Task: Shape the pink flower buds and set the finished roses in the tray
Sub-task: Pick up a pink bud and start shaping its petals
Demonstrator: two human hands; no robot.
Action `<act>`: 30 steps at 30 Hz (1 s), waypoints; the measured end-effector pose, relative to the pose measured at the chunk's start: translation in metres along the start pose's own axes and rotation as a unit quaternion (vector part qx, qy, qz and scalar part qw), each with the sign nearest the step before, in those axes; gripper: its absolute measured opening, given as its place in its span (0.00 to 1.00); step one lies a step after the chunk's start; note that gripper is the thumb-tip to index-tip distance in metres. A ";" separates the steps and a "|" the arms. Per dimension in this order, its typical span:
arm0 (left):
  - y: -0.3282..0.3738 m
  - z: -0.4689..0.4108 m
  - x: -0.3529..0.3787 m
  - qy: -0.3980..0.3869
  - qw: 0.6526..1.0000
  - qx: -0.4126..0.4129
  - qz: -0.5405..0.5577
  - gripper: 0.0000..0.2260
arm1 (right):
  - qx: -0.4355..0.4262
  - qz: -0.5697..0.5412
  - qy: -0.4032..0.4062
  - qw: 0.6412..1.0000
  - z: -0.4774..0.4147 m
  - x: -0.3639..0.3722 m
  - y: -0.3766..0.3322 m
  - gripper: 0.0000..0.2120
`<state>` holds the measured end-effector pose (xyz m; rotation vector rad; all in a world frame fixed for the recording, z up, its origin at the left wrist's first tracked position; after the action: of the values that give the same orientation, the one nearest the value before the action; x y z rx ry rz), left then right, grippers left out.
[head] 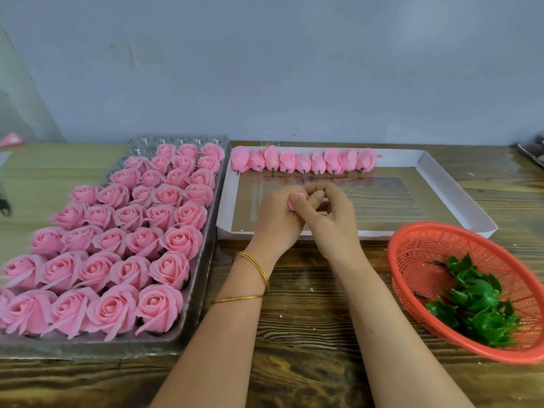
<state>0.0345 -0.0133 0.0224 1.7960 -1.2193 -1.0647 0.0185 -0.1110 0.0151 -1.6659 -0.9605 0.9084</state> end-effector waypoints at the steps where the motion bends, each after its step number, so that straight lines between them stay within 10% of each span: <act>1: 0.000 0.000 0.000 0.001 1.000 0.001 -0.005 0.16 | 0.001 -0.002 0.000 1.000 0.000 0.000 0.000 0.09; 9: -0.006 -0.007 -0.004 0.054 0.997 -0.025 -0.050 0.17 | -0.006 -0.074 -0.020 0.997 0.004 0.002 -0.004 0.10; 15: 0.004 -0.004 -0.010 0.115 0.982 -0.093 0.115 0.16 | -0.048 0.003 -0.066 0.997 0.006 0.005 -0.002 0.17; 30: -0.006 -0.004 -0.008 0.031 0.960 -0.172 0.218 0.10 | -0.112 -0.053 -0.133 0.983 0.007 0.008 -0.001 0.16</act>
<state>0.0388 -0.0033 0.0210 1.2137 -1.2289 -0.8886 0.0157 -0.1007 0.0130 -1.6869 -1.3626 0.9980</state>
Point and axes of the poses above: each hand's wrist, its own z-axis away from the middle knuckle, its own x-axis out of the palm, y = z × x, the point moved 3 cm from there along -z, towards the middle knuckle, and after that the axes turned 12 degrees about y, right-handed, at the moved point
